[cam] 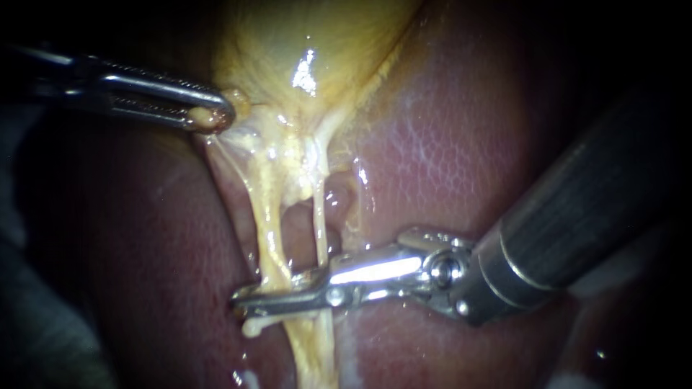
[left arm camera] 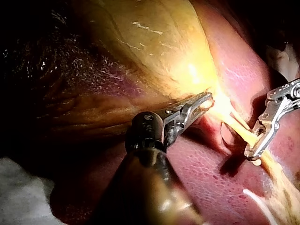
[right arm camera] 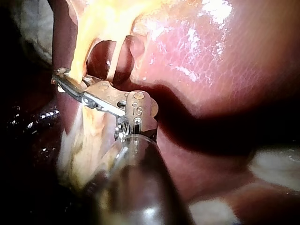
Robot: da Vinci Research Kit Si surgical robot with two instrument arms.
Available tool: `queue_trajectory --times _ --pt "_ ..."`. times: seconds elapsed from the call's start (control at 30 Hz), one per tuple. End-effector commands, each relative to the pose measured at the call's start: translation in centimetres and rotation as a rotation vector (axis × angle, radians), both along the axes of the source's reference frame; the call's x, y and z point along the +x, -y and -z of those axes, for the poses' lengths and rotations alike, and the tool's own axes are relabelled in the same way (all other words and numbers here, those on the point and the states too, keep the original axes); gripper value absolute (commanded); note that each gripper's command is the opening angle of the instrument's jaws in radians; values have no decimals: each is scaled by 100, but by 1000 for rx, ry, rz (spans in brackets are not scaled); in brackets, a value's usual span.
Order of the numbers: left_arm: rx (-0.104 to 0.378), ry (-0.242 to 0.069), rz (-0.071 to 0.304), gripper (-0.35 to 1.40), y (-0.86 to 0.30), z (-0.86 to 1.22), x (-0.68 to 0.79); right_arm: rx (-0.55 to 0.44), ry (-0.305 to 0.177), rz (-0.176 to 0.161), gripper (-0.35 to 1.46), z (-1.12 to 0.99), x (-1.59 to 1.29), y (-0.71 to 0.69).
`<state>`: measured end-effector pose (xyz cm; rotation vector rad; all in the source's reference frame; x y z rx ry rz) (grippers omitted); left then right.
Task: Going back second clip left tube
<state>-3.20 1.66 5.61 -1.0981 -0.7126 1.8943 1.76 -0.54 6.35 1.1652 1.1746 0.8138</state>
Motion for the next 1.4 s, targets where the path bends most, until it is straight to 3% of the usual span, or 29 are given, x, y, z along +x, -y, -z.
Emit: queue_trajectory --times 0.03,0.1,0.2,0.33,0.53,0.73,0.87,1.1,1.4 --pt "0 0 1 -35 0 0 0 1 -4 -2 -29 -1 1 0" --pt "0 0 1 -35 0 0 0 -46 -18 -4 0 -2 3 2" --pt "0 -1 1 -35 0 0 0 -63 -26 -4 27 -3 7 2" --pt "-1 -1 1 -35 1 -1 0 -118 3 -27 41 -5 13 -2" --pt "-1 -1 1 -35 1 -1 0 -219 71 -16 45 -12 10 -8" --pt "-1 -1 1 -35 1 -1 0 -298 76 -35 46 -12 2 -12" --pt "-1 -1 0 -35 1 -1 1 -377 86 -25 47 -5 -7 -14" --pt "-1 0 0 -35 1 -1 1 -506 188 4 50 19 -23 -26" --pt "-1 0 0 -35 1 -1 1 -552 187 12 50 28 -40 -30"
